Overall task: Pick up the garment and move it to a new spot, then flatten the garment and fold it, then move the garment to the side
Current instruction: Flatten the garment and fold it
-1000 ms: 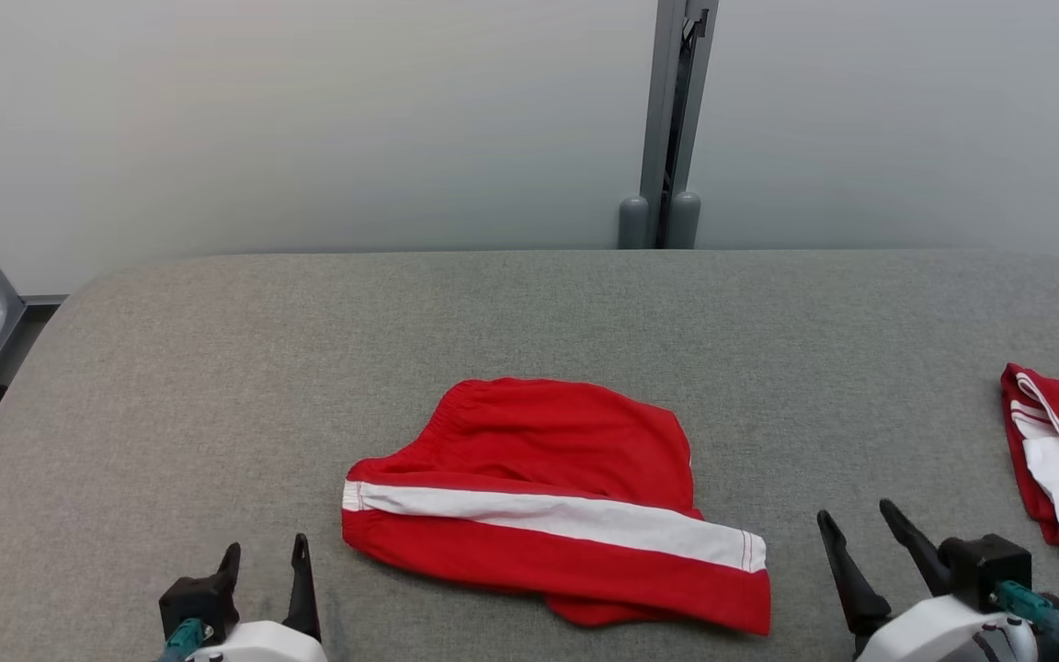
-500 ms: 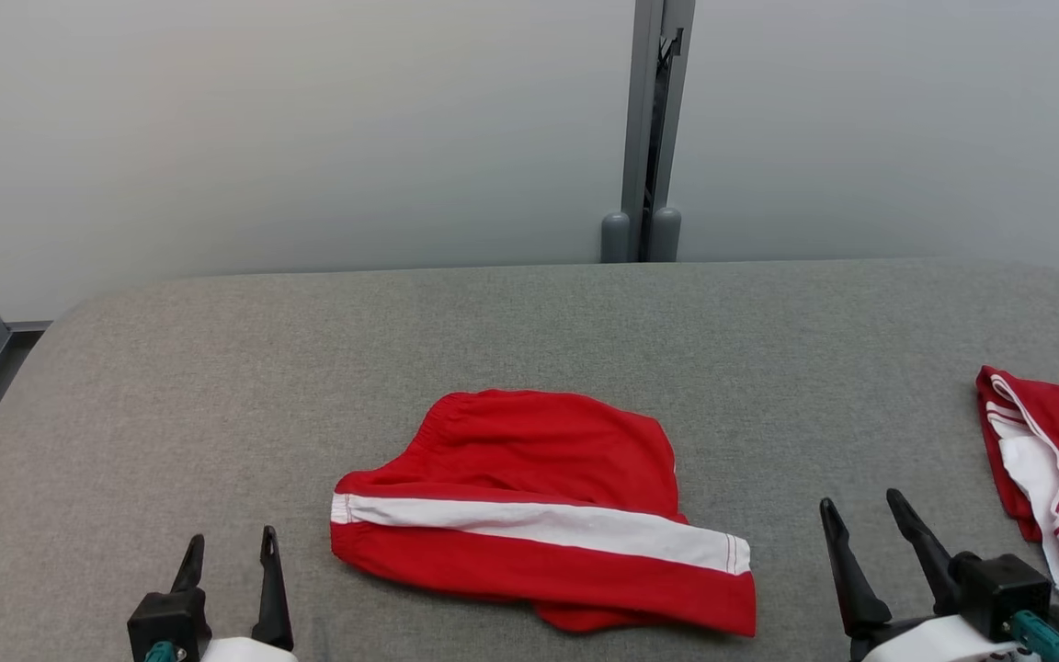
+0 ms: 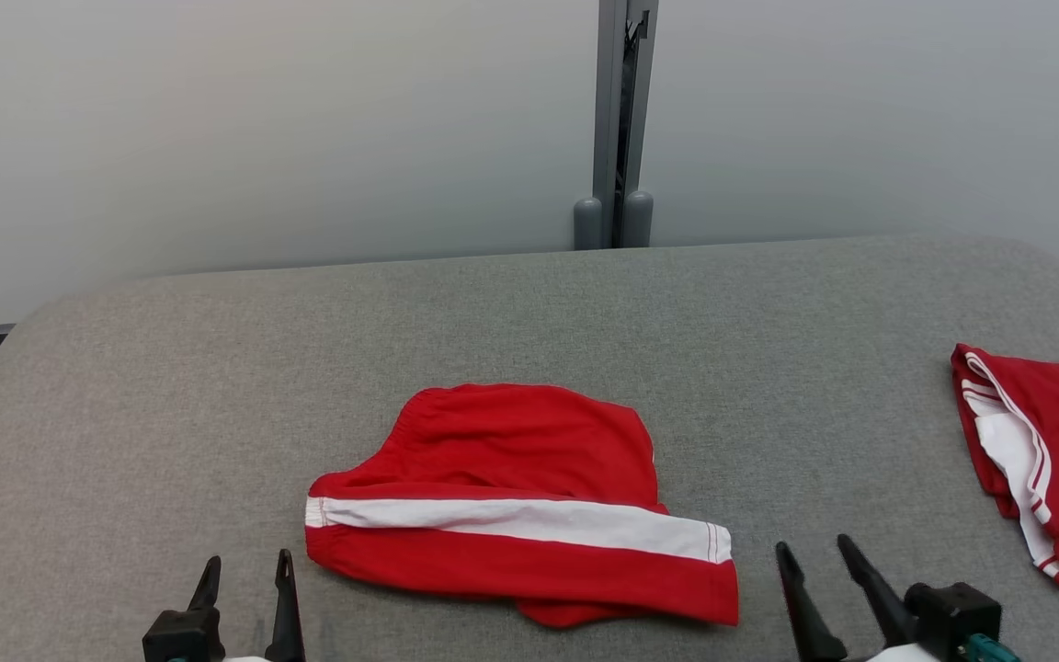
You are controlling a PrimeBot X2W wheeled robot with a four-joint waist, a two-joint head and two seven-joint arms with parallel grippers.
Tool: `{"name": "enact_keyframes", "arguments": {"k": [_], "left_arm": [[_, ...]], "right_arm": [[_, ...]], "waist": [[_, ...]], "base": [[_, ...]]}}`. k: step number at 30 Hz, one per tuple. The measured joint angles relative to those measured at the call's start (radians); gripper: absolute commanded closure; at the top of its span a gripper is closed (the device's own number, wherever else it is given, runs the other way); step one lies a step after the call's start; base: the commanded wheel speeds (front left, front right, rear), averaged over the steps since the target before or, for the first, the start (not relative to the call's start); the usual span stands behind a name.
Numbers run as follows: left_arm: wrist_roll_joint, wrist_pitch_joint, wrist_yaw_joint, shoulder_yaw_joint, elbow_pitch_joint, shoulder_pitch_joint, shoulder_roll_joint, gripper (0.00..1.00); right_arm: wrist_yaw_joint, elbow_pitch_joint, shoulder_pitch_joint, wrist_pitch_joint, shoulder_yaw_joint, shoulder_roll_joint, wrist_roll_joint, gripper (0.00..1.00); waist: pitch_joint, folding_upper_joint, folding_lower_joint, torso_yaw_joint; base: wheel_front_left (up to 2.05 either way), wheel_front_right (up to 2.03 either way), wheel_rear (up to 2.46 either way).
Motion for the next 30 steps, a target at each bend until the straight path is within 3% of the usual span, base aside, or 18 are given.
{"name": "enact_keyframes", "arguments": {"k": [6,16,30], "left_arm": [[-0.008,0.0,-0.002,-0.013,0.007,-0.014,0.0,0.0],[-0.017,0.0,-0.01,-0.04,0.014,-0.026,0.0,0.0],[-0.017,0.0,-0.019,-0.047,0.01,-0.065,0.0,0.0]], "right_arm": [[0.0,0.082,-0.035,0.0,0.11,0.002,0.159,0.0],[0.0,0.184,-0.114,0.0,0.176,0.002,0.386,0.0],[0.0,0.241,-0.181,0.0,0.237,0.002,0.53,0.0]], "waist": [[0.029,0.0,0.0,0.011],[0.074,0.0,0.0,0.052],[0.126,0.0,0.0,0.07]], "base": [[0.0,0.0,0.0],[0.0,0.0,0.0],[0.0,0.0,0.0]]}}
